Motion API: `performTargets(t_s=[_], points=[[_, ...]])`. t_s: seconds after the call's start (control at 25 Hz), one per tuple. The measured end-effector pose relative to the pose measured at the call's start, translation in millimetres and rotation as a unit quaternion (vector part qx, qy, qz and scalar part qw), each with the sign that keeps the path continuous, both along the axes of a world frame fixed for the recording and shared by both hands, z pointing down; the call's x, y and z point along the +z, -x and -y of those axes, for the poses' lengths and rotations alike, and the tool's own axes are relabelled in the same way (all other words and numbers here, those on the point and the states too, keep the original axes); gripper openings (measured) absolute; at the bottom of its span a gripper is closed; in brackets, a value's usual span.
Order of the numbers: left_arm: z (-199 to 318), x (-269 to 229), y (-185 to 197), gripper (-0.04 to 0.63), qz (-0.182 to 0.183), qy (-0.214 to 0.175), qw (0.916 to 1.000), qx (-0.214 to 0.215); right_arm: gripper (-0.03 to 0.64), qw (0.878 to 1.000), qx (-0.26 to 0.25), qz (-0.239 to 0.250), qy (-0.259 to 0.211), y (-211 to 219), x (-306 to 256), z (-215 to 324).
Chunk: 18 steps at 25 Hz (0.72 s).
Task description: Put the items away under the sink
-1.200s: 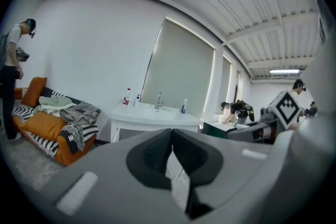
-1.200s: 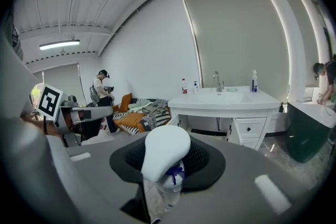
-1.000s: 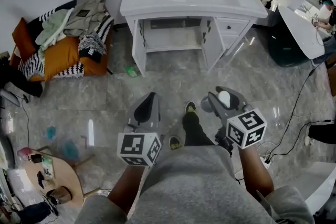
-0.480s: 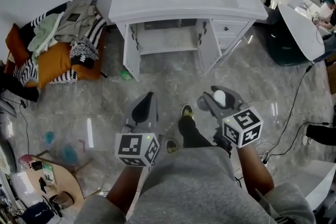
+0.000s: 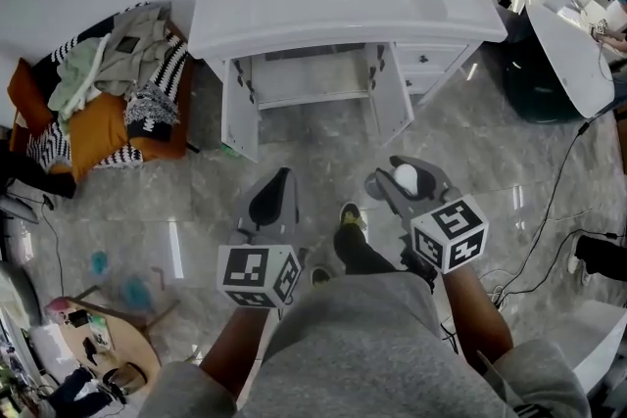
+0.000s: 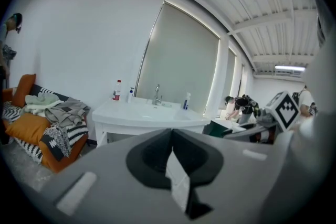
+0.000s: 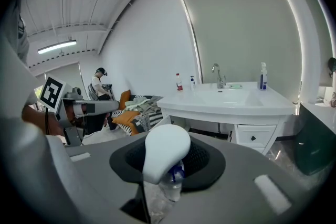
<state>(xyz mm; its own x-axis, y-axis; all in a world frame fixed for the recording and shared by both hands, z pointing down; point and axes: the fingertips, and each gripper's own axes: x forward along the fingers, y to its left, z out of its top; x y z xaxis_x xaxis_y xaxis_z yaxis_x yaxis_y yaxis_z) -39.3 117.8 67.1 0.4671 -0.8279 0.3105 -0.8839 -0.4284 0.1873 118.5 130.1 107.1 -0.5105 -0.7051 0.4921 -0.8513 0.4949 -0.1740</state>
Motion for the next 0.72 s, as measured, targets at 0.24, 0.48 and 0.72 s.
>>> performTargets(t_s=[0.24,0.48,0.72], points=[[25.5,-5.3,-9.0,0.012,0.007,0.002,0.9999,-0.007,0.127,1.000,-0.013,0.006,0.007,-5.3,1.3,26.0],[45.3,-3.7,-16.6,0.012,0.012,0.003,0.9998,-0.017,0.127,1.000,-0.022,0.017,0.007,-12.8,-0.1,48.0],[62.7,-4.5,-26.6,0.012,0.018,0.002,0.9994,-0.028,0.127,0.999,-0.039,0.020,0.010,-20.0,3.0,65.8]])
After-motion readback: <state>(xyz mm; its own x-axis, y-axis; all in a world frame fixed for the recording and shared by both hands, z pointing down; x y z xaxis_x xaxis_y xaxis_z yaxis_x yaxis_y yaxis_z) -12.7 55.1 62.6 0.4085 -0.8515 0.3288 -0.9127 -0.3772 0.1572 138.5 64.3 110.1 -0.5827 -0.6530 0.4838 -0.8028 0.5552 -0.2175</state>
